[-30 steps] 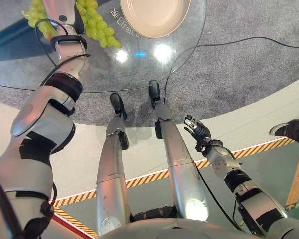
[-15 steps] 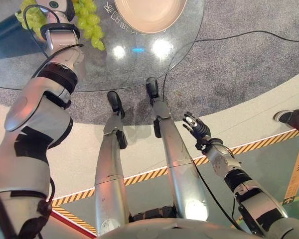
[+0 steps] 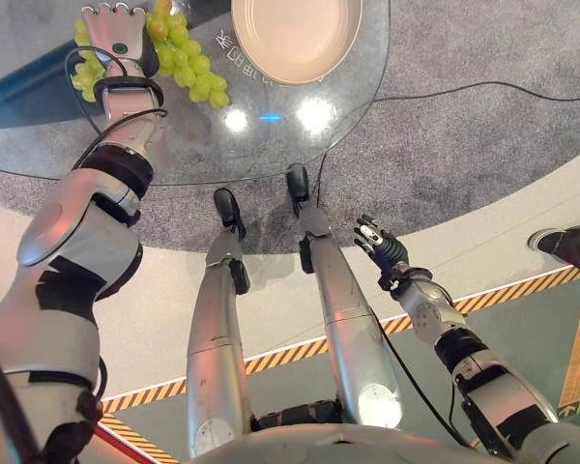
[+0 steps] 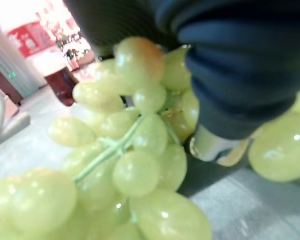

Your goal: Pick up fruits into the plate

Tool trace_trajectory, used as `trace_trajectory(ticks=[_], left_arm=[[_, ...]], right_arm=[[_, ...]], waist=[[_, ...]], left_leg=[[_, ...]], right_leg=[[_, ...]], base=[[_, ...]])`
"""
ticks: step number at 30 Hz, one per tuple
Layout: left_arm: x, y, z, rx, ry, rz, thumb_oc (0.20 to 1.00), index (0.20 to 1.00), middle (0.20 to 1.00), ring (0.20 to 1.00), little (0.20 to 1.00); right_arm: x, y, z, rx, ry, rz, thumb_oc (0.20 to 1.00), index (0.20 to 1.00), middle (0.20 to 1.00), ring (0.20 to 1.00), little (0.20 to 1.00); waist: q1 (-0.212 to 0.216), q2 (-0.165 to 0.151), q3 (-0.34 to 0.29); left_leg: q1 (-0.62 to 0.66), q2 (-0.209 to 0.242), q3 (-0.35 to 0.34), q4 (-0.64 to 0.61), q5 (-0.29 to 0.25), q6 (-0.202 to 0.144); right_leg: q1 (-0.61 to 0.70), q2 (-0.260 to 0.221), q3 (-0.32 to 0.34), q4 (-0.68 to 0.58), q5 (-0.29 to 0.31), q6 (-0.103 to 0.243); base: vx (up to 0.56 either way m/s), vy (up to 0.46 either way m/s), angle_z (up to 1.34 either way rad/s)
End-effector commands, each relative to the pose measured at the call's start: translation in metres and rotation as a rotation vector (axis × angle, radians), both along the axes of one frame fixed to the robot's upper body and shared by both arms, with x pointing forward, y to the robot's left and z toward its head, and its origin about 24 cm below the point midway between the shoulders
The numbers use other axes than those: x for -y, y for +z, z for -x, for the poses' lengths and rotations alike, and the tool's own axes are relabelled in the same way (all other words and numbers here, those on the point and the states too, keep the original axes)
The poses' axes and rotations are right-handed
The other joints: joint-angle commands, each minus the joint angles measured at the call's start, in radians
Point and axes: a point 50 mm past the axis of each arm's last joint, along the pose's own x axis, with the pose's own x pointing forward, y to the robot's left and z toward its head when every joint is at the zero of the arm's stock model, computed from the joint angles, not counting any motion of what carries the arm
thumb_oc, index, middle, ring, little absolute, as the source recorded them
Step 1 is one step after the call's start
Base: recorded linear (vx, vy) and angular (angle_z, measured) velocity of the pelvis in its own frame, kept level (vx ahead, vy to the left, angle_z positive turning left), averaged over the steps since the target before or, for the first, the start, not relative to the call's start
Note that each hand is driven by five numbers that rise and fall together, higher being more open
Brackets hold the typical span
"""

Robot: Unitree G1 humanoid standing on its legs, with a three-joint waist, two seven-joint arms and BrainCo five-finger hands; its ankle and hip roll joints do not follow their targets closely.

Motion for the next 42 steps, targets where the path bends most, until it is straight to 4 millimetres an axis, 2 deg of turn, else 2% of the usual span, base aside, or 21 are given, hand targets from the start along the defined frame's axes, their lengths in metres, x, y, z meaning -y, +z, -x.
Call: trace_trajectory(ticks=[1,6,9,19,23,28,30,34,36,37,38,42], left_arm=[[-0.012,-0.03,0.004,-0.041,-0.024,0.126,0.2,0.2,0.2,0.2,0.2],[-0.01,-0.042,0.006,-0.037,-0.107,0.221,0.2,0.2,0.2,0.2,0.2],[-0.012,-0.056,0.011,-0.042,-0.179,0.319,0.2,0.2,0.2,0.2,0.2],[-0.012,-0.083,0.031,-0.041,-0.382,0.542,0.2,0.2,0.2,0.2,0.2],[-0.008,-0.106,0.051,-0.056,-0.497,0.687,0.2,0.2,0.2,0.2,0.2],[0.004,-0.133,0.079,-0.107,-0.604,0.789,0.2,0.2,0.2,0.2,0.2],[0.01,-0.141,0.089,-0.152,-0.637,0.741,0.2,0.2,0.2,0.2,0.2],[0.019,-0.142,0.099,-0.235,-0.685,0.602,0.2,0.2,0.2,0.2,0.2],[0.022,-0.133,0.105,-0.312,-0.73,0.437,0.2,0.2,0.2,0.2,0.2],[0.022,-0.13,0.105,-0.325,-0.739,0.408,0.2,0.2,0.2,0.2,0.2],[0.025,-0.12,0.107,-0.346,-0.766,0.312,0.2,0.2,0.2,0.2,0.2],[0.035,-0.094,0.11,-0.379,-0.843,0.075,0.2,0.2,0.2,0.2,0.2]], right_arm=[[0.002,-0.017,0.028,-0.023,-0.017,-0.019,1.0,1.0,1.0,1.0,1.0],[0.002,-0.015,0.029,-0.006,-0.033,-0.018,1.0,1.0,1.0,1.0,1.0],[0.002,-0.012,0.032,0.012,-0.044,-0.027,1.0,1.0,1.0,1.0,1.0],[-0.006,0.01,0.032,0.137,-0.031,-0.05,1.0,1.0,1.0,1.0,1.0],[-0.007,0.031,0.034,0.259,-0.013,-0.025,1.0,1.0,1.0,1.0,1.0],[-0.004,0.062,0.033,0.394,0.048,0.153,1.0,1.0,1.0,1.0,1.0],[0.004,0.075,0.032,0.423,0.067,0.214,1.0,1.0,1.0,1.0,1.0],[0.018,0.092,0.03,0.453,0.096,0.296,1.0,1.0,1.0,1.0,1.0],[0.033,0.107,0.028,0.442,0.124,0.373,1.0,1.0,1.0,1.0,1.0],[0.035,0.109,0.028,0.439,0.129,0.379,1.0,1.0,1.0,1.0,1.0],[0.041,0.115,0.027,0.418,0.153,0.409,1.0,1.0,1.0,1.0,1.0],[0.047,0.129,0.025,0.375,0.242,0.447,1.0,1.0,1.0,1.0,1.0]], waist=[[0.033,0.019,-0.028],[0.052,0.03,-0.028],[0.073,0.036,-0.028],[0.112,0.044,-0.028],[0.131,0.046,-0.086],[0.157,0.049,-0.174],[0.17,0.046,-0.215],[0.188,0.038,-0.272],[0.204,0.03,-0.333],[0.206,0.028,-0.342],[0.212,0.025,-0.368],[0.218,0.02,-0.413]], left_leg=[[0.099,-0.046,-0.046,-0.063,-0.022,0.009],[0.187,-0.045,-0.056,-0.096,-0.021,0.013],[0.283,-0.045,-0.069,-0.129,-0.026,0.015],[0.526,-0.037,-0.078,-0.226,-0.026,0.013],[0.621,-0.038,-0.08,-0.264,-0.032,0.008],[0.722,-0.034,-0.08,-0.317,-0.036,0.0],[0.768,-0.036,-0.085,-0.339,-0.04,-0.001],[0.825,-0.037,-0.092,-0.359,-0.047,0.002],[0.881,-0.035,-0.092,-0.379,-0.056,0.002],[0.89,-0.034,-0.093,-0.383,-0.057,0.002],[0.911,-0.034,-0.091,-0.394,-0.059,0.0],[0.963,-0.03,-0.086,-0.421,-0.066,-0.005]], right_leg=[[0.078,0.069,-0.013,-0.001,-0.017,0.016],[0.158,0.056,-0.025,-0.014,-0.03,0.019],[0.251,0.04,-0.04,-0.035,-0.042,0.024],[0.495,-0.001,-0.069,-0.125,-0.047,0.04],[0.607,-0.03,-0.088,-0.187,-0.045,0.051],[0.742,-0.048,-0.106,-0.27,-0.044,0.057],[0.801,-0.053,-0.117,-0.303,-0.044,0.062],[0.871,-0.059,-0.133,-0.335,-0.043,0.067],[0.934,-0.064,-0.154,-0.364,-0.04,0.073],[0.945,-0.064,-0.157,-0.37,-0.039,0.074],[0.971,-0.064,-0.166,-0.385,-0.037,0.076],[1.033,-0.063,-0.186,-0.422,-0.037,0.077]], base=[[0.0,0.0,0.0],[0.0,0.015,0.03],[0.01,0.007,0.12],[0.0,0.009,0.1],[0.05,-0.008,0.06],[0.08,-0.017,0.1],[0.13,-0.033,0.15],[0.12,-0.038,0.15],[0.2,-0.04,0.2],[0.17,-0.032,0.18],[0.13,-0.022,0.23],[0.07,-0.005,0.19]])
